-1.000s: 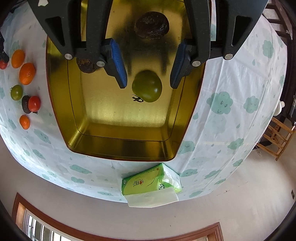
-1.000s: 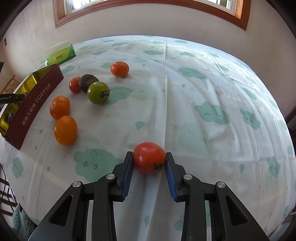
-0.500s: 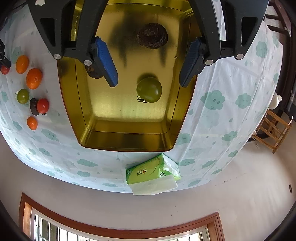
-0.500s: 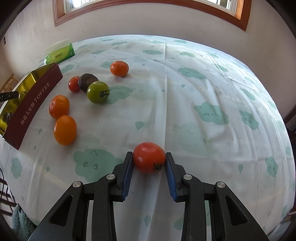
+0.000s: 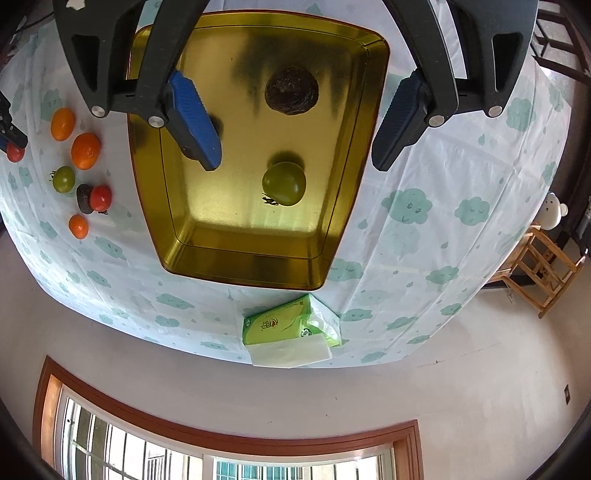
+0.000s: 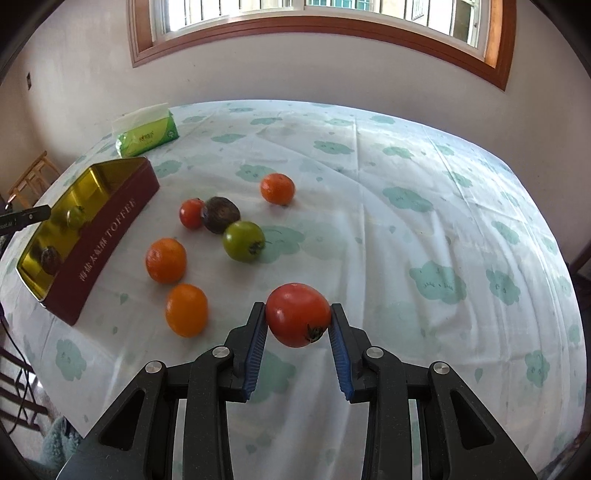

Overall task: Organize fruits
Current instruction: 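Withdraw the open left gripper while the right gripper carries the red tomato toward the tray, then lower the red tomato into the gold tray and open the right gripper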

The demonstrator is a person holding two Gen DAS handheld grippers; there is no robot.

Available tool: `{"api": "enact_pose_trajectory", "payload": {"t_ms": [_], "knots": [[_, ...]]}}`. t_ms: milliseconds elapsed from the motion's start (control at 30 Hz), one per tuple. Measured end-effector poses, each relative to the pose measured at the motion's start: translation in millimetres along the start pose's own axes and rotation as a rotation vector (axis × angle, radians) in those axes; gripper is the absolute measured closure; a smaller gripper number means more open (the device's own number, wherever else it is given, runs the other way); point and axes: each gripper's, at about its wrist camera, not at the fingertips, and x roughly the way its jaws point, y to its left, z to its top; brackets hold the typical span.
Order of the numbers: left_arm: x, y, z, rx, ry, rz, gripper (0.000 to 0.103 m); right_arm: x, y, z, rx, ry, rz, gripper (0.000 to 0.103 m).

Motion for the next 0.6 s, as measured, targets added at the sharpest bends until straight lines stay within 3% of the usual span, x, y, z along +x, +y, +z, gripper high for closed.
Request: {"api": "enact_pose_trajectory", "payload": {"t_ms": [333, 600], "knots": [[-15.5, 45.6, -14.9, -0.131, -0.009, 0.039, 0.016, -9.9, 95.1, 41.0, -0.168, -0.053, 0.233, 0.068], [-20.0, 78.4, -32.7, -0.205, 0.004, 0.091, 0.015, 5.0, 182.5, 49.3, -0.324, -0.006, 0.352, 0.068]]}}
